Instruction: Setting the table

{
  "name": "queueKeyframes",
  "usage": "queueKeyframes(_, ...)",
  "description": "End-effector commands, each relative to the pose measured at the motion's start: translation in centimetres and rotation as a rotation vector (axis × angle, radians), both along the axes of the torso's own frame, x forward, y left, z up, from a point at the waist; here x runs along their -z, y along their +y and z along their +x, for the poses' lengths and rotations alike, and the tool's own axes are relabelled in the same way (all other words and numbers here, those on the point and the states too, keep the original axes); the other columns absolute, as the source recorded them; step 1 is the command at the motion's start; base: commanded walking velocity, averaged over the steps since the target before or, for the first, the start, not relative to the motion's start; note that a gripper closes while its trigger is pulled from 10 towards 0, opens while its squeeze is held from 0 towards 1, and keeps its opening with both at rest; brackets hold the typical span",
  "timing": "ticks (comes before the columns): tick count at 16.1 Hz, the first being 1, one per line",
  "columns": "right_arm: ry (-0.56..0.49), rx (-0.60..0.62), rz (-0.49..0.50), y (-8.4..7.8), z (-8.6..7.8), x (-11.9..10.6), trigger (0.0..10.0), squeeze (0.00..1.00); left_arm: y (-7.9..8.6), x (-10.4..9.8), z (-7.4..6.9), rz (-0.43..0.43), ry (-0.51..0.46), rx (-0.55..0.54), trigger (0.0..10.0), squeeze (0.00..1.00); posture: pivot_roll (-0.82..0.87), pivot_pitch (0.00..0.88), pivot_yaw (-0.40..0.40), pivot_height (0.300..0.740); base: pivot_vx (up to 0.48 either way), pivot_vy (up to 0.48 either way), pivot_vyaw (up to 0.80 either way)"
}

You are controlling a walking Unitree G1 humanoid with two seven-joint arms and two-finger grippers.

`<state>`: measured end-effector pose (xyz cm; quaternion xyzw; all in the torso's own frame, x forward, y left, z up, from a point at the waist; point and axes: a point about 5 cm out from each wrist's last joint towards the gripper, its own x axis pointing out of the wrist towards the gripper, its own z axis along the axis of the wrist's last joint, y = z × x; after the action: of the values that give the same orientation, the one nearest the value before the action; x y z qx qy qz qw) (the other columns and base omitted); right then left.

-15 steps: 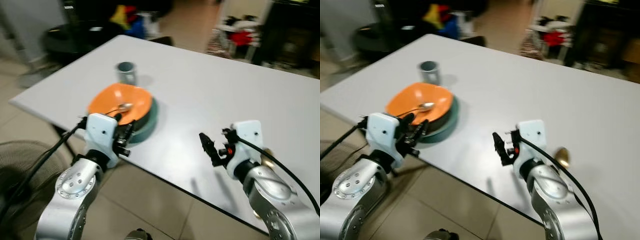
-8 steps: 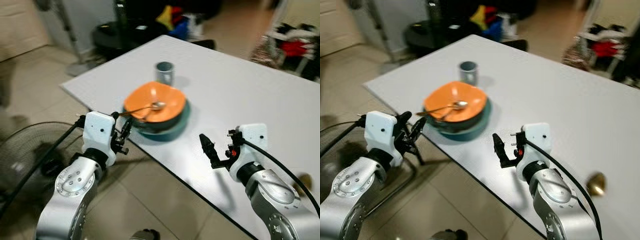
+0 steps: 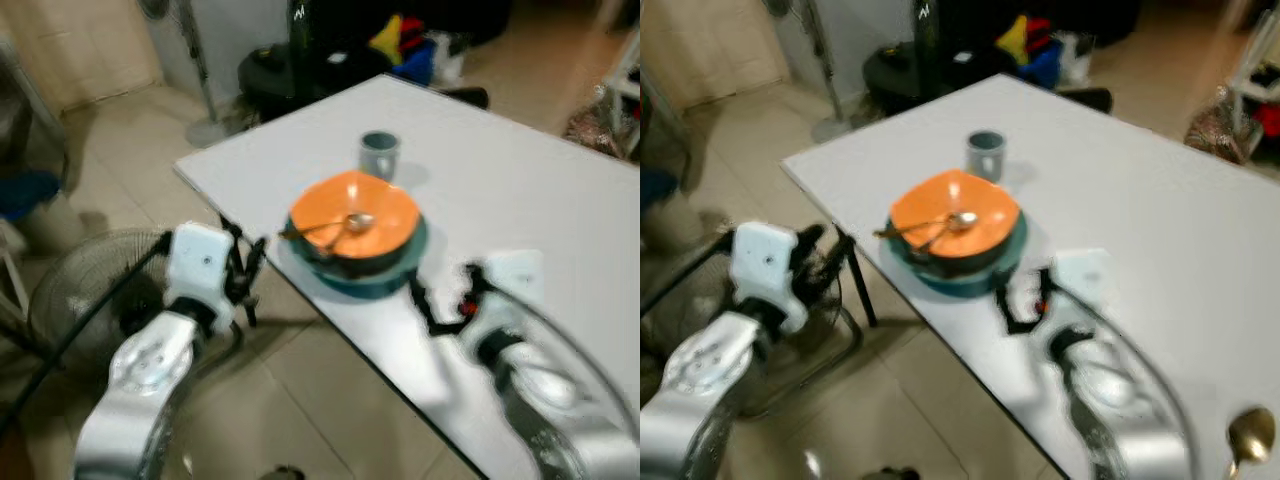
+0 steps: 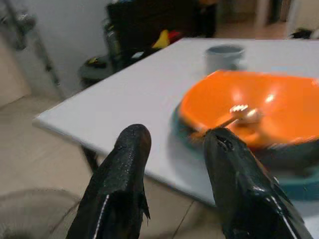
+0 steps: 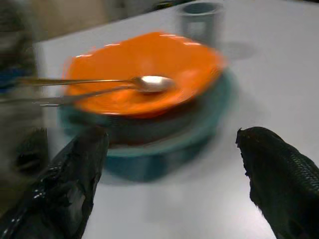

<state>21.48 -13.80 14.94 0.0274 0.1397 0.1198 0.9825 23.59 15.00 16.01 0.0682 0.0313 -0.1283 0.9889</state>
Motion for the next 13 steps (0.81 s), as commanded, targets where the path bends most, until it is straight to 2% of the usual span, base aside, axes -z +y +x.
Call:
queueKeyframes(1, -0.021, 0.016, -0.009, -0.44, 0.01, -0.27, 10.0, 1.00, -0.27, -0.21, -0.11, 0.000, -0.007, 0.007, 10.0, 0.00, 0.10, 0.000, 0.049, 0.740, 0.000, 0.000, 0.80)
queueKeyframes(11, -0.011, -0.020, -0.002, -0.02, 0.10, -0.04, 10.0, 1.00, -0.19, -0.32, -0.37, -0.001, -0.007, 0.008, 10.0, 0.00, 0.11, 0.000, 0.033, 0.740, 0.000, 0.000, 0.80)
queueKeyframes(13, -0.010, -0.029, -0.002, 0.10, 0.18, -0.03, 10.0, 1.00, -0.10, -0.34, -0.41, -0.001, -0.007, 0.004, 10.0, 0.00, 0.11, 0.000, 0.026, 0.740, 0.000, 0.277, 0.80)
